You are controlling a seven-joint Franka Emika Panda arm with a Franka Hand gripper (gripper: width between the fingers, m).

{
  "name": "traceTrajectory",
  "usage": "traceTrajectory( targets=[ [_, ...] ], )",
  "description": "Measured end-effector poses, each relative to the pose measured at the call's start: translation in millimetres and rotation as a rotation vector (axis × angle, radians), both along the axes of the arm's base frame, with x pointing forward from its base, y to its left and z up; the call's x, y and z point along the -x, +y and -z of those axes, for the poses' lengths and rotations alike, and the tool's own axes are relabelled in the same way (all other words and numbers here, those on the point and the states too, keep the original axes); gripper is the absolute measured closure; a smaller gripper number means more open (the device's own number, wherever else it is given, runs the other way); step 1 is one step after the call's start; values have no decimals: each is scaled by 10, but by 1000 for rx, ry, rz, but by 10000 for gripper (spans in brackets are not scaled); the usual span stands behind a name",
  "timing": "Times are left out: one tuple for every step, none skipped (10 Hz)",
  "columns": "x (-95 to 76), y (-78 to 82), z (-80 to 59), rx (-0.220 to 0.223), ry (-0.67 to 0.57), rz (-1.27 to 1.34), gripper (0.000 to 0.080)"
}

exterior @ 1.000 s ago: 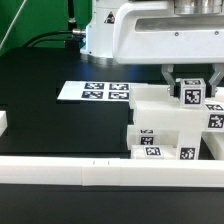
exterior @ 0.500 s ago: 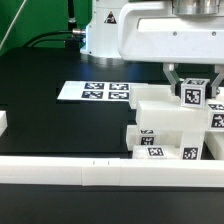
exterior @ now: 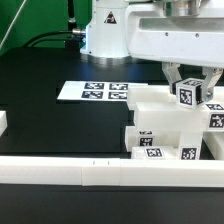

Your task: Assemble chair

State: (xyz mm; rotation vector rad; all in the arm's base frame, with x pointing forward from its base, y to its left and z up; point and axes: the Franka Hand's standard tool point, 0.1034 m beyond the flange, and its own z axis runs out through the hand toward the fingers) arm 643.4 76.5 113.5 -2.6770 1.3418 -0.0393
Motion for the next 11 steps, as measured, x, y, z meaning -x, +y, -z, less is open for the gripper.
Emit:
traceTrajectory(
  targets=[
    [0,8,0,-13,10,81,517],
    [0,9,0,-14,11,89,517],
    [1,9,0,-12,8,69,501],
    [1,10,0,-9,5,43,501],
    [1,16,0,-9,5,40,282],
    [-8,64,-14,-1,-8,-49,182],
    [-27,56,-20,11,-33,-158,182],
    [-28,50,-20,18,-42,-233,159],
    [-28,49,-20,25,-50,-297,152],
    [-28,46,-19,31,-58,-363,151],
    [-28,42,-20,43,-65,-440,151]
  ],
)
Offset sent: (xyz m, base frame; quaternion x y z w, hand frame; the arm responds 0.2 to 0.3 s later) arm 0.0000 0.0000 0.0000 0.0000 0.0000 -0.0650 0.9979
